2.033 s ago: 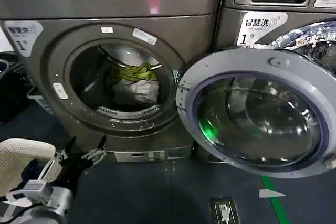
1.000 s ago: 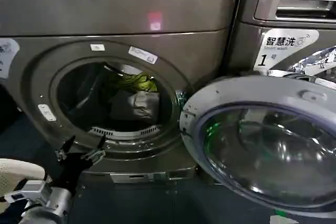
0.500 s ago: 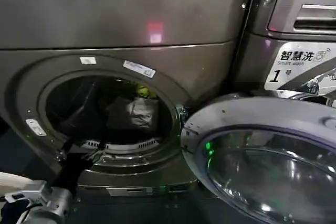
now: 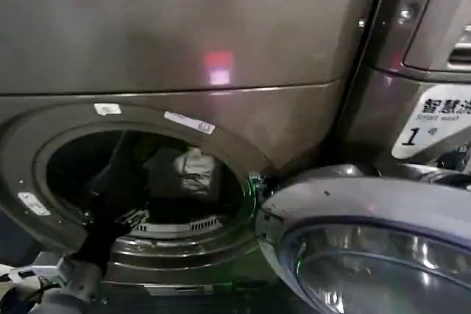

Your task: Grasp the clothes from the dryer.

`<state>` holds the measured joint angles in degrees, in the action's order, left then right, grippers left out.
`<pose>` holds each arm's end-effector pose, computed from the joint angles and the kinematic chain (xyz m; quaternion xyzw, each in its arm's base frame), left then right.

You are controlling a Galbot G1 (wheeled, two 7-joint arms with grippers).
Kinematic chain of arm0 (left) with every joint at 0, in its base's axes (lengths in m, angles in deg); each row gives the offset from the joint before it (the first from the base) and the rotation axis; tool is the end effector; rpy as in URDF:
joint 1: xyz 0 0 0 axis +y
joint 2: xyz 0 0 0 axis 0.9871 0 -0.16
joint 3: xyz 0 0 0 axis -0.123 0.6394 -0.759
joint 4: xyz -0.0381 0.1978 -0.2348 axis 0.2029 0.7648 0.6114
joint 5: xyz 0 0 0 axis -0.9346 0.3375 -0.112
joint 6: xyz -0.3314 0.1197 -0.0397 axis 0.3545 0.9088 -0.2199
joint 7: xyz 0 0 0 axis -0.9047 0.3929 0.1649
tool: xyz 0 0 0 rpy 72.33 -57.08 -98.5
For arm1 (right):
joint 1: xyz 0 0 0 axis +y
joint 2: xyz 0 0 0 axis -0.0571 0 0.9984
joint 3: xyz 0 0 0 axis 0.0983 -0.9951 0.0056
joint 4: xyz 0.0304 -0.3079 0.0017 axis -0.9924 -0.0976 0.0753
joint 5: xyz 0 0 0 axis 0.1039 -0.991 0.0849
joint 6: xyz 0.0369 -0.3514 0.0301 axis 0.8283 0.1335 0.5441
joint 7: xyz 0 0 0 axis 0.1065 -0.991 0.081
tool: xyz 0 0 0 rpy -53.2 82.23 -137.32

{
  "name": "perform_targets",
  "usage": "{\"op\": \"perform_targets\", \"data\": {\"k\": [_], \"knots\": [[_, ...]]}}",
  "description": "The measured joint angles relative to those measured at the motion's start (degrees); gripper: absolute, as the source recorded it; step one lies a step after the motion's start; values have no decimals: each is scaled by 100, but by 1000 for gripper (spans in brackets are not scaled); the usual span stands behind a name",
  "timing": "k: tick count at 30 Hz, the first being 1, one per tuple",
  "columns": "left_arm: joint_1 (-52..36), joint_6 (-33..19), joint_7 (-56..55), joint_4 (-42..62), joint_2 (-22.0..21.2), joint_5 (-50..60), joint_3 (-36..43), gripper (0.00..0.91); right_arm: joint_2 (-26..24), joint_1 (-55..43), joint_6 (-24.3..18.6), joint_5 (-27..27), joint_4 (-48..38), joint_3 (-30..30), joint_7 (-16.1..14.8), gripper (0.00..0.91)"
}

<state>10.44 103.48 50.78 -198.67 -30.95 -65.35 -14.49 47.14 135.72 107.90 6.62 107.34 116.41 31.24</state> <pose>0.2204 0.0484 -0.1422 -0.0621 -0.9967 0.0212 0.0472 -0.0465 -0.3551 0.1065 0.4388 0.8380 -0.2453 0.2121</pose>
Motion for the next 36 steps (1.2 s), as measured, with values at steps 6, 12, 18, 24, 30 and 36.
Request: {"op": "perform_targets", "data": {"k": [6,12,18,24,30,36], "knots": [[-1051,-145,-62,1000,175,-96,213,907,-22,138,30,-16,34,161,9,907],[-2064,-254,-97,2108,200,-63,438,907,-73,208,10,-7,28,229,20,907],[-3025,-410,-123,3173,83,-7,687,907,-136,212,9,-1,-2,259,22,907],[-3838,-591,-110,4232,-13,117,930,907,-177,219,-6,3,-51,297,15,907],[-4563,-784,-117,5239,-66,222,1129,907,-200,203,-49,12,-33,285,-12,907],[-5273,-1036,-86,6241,-210,316,1193,907,-185,219,-69,16,-53,309,-37,907]]}}
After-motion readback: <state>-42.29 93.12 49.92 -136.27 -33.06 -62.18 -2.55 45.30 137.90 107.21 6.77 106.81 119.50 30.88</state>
